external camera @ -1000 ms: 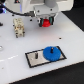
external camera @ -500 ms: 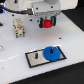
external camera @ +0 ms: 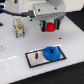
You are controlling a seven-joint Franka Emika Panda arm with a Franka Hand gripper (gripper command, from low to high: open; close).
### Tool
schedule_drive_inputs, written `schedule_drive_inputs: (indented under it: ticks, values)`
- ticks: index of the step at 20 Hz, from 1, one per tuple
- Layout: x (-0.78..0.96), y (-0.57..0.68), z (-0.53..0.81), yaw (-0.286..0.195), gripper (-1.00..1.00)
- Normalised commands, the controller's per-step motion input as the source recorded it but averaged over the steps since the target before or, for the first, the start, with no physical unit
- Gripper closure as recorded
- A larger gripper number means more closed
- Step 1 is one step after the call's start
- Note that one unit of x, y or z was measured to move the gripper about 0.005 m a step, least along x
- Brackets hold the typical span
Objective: Insert the blue gear onto the right peg, followed by the red gear
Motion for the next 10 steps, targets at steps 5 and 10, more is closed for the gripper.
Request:
schedule_drive_inputs:
  ticks: [5, 10]
  values:
    - [0.81, -0.08, 0.24, 0.0, 1.0]
    - [0.73, -0.09, 0.2, 0.0, 1.0]
